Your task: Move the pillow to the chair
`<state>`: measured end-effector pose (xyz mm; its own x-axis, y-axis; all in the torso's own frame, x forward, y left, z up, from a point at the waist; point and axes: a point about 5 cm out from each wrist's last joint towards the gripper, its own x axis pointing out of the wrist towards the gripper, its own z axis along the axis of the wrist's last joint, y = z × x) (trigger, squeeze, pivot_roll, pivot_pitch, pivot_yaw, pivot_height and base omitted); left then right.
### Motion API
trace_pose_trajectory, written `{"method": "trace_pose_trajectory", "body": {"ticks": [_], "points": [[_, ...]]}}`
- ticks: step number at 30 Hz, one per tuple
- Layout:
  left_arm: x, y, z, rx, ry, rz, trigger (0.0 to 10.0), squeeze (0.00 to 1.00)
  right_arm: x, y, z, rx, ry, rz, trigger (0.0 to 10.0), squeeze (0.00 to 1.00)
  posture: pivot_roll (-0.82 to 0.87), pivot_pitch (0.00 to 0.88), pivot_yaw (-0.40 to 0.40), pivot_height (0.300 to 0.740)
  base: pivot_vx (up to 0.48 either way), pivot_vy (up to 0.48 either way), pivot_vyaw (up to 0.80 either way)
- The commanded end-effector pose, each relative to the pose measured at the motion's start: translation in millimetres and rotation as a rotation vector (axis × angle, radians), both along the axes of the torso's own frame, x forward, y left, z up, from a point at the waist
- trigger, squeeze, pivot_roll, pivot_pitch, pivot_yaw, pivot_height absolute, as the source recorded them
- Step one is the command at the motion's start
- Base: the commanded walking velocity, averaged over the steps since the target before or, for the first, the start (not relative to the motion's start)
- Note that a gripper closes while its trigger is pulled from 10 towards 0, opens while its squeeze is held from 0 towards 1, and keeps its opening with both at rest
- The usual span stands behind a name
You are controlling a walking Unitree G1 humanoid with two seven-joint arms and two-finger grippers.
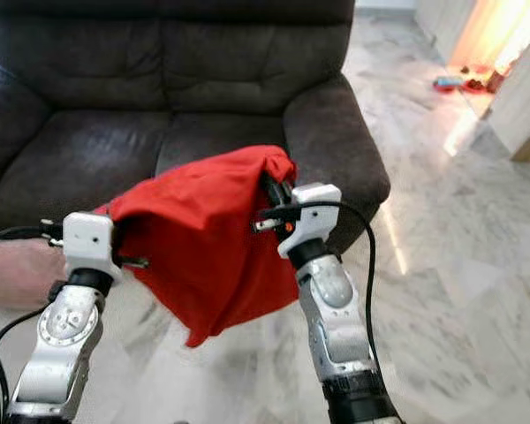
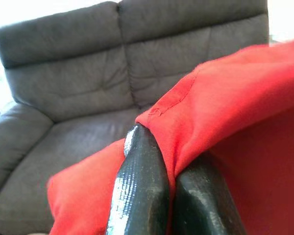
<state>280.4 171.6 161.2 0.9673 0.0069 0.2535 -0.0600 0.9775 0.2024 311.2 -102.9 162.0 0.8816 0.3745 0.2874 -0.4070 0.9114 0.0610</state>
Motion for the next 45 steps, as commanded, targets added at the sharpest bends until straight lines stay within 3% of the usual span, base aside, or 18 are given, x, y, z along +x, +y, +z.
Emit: {"method": "trace_pose_trajectory", "body": {"ticks": [1, 13, 25, 38, 45], "points": [[-1.5, -12.2, 23.9, 0.005, -0.124, -0.051, 10.0, 0.0, -2.1, -2.4, 9.9, 0.011, -0.054, 0.004, 10.0, 0.0, 0.06, 0.095, -0.017, 0.74, 0.311, 0.0, 0.0], [-1.3, -11.1, 24.7, 0.005, -0.127, -0.045, 10.0, 0.0, -6.0, 3.8, 10.9, 0.0, -0.064, 0.058, 10.0, 0.0, 0.07, 0.11, -0.017, 0.74, 0.309, 0.0, 0.76], [-0.8, -10.5, 26.6, 0.004, -0.132, -0.045, 10.0, 0.0, -4.5, 1.6, 11.0, 0.03, -0.042, 0.048, 10.0, 0.0, 0.06, 0.111, -0.016, 0.74, 0.31, 0.0, 0.0], [-0.1, -8.6, 32.2, 0.004, -0.149, -0.043, 10.0, 0.0, -2.5, 1.8, 13.2, 0.034, -0.038, 0.043, 10.0, 0.0, 0.07, 0.107, -0.017, 0.74, 0.31, 0.0, -0.8], [-2.2, -7.0, 42.0, 0.011, -0.18, -0.035, 10.0, 0.0, -3.3, 3.4, 19.2, 0.035, -0.071, 0.052, 10.0, 0.0, 0.07, 0.103, -0.018, 0.74, 0.31, 0.0, 0.0]]}}
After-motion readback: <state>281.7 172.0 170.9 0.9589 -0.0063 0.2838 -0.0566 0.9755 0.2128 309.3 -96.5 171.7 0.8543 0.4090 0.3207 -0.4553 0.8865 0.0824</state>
